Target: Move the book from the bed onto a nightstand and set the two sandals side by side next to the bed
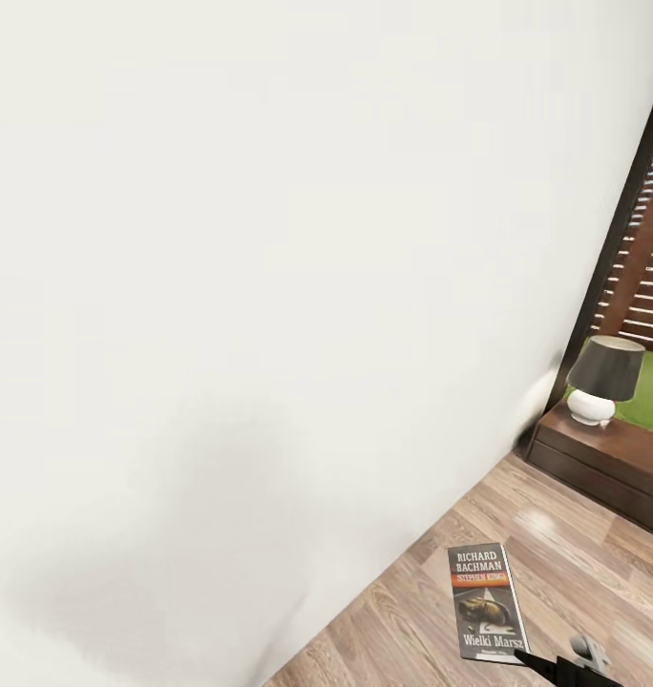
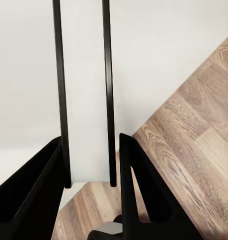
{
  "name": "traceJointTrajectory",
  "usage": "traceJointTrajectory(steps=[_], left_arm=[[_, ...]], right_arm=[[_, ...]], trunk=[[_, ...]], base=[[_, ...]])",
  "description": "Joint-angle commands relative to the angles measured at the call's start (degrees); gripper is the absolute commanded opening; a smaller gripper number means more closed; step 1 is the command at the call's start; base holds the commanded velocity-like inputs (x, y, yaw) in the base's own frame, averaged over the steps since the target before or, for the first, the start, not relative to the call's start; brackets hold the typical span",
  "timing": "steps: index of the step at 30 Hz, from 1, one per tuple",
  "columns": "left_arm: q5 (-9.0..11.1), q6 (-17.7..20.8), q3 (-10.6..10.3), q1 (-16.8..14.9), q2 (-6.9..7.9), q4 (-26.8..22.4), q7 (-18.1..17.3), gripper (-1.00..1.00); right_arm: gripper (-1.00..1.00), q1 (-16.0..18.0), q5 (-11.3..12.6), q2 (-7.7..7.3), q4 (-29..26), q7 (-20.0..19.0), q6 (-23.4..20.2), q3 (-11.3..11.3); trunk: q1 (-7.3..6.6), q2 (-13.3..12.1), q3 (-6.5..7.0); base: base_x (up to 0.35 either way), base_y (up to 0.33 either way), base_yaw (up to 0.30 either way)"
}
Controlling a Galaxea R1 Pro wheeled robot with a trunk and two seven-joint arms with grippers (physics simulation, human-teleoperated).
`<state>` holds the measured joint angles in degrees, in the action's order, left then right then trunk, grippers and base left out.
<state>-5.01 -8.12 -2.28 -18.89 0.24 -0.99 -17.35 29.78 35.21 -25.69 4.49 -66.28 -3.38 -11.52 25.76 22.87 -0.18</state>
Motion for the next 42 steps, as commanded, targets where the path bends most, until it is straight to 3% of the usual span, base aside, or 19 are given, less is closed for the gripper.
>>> traceJointTrajectory(steps=[1,42], left_arm=[[-0.53,-0.4,-0.18,-0.01,0.02,0.03,0.04,1.0],[-0.53,-0.4,-0.18,-0.01,0.0,0.03,0.04,1.0]], right_arm=[[-1.0,0.1,0.65,0.02,0.17,-0.26,-0.34,-0.16],[-1.0,0.08,0.65,0.02,0.17,-0.33,-0.33,-0.16]], trunk=[[0.02,0.05,-0.02],[0.02,0.05,-0.02]], base=[[0.0,0.0,-0.2],[0.052,0.0,-0.199]])
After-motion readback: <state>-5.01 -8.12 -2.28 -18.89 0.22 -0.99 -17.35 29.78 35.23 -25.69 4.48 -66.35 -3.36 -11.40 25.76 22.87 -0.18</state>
